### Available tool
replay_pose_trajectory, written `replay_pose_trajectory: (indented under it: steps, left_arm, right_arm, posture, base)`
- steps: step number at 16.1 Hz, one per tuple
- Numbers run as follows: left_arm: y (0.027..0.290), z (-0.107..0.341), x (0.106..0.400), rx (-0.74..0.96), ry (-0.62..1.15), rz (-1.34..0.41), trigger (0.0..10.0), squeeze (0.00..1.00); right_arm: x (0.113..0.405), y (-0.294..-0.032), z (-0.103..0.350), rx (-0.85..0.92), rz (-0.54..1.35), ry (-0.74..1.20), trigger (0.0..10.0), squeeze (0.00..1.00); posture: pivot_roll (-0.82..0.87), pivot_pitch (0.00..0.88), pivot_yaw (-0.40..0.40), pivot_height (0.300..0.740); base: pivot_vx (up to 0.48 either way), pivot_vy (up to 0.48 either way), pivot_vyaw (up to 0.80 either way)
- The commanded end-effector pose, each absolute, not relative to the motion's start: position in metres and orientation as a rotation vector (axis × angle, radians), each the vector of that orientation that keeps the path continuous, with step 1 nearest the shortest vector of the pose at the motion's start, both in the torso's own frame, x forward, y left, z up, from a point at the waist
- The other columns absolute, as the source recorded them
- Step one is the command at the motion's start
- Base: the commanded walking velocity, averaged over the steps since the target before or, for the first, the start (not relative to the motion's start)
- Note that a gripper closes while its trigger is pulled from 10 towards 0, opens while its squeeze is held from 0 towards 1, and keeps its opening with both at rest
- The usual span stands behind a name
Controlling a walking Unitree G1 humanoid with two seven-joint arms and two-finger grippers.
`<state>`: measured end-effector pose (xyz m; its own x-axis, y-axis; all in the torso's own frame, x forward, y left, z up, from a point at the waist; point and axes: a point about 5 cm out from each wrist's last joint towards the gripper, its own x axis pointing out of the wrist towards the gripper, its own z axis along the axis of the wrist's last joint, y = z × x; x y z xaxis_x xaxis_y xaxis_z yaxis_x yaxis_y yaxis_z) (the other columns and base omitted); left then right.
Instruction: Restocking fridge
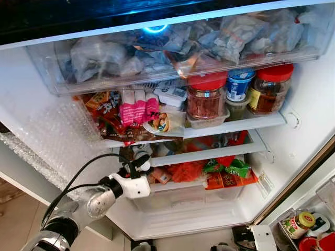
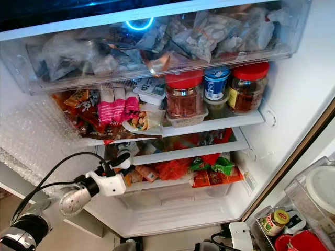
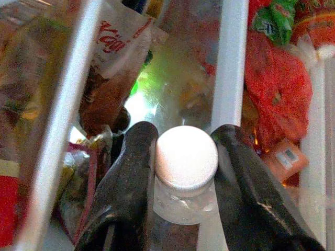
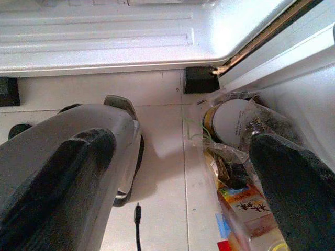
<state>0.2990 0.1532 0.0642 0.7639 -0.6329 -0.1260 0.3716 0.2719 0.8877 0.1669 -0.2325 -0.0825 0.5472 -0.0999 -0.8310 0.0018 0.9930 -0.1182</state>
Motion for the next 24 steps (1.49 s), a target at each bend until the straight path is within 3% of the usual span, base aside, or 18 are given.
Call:
replay_pose_trajectory:
  steps: [1,10,17,24]
  left_arm:
    - [0.163,0.051,0.299,1.195,-0.191,-0.675,10.0,0.00]
    - [0.161,0.032,0.305,1.386,-0.157,-0.536,10.0,0.00]
    - [0.151,0.030,0.312,1.408,-0.104,-0.514,10.0,0.00]
    - [0.131,0.040,0.313,1.424,-0.318,-0.518,10.0,0.00]
  right_arm:
    - [0.156,-0.229,-0.089,-0.100,-0.056,1.037,10.0,0.00]
    - [0.155,-0.228,-0.089,-0.098,-0.070,1.031,10.0,0.00]
    - [0.155,-0.228,-0.089,-0.094,-0.075,1.030,10.0,0.00]
    - [0.154,-0.227,-0.090,-0.092,-0.086,1.030,10.0,0.00]
  posture:
    - [0.00,0.067,0.089,0.665]
    - [-0.03,0.066,0.091,0.665]
    - [-0.04,0.067,0.094,0.665]
    - [-0.05,0.077,0.098,0.665]
  base:
    - [0.000,0.000,0.00]
    - [0.000,0.000,0.00]
    - [0.000,0.000,0.00]
    - [0.000,0.000,0.00]
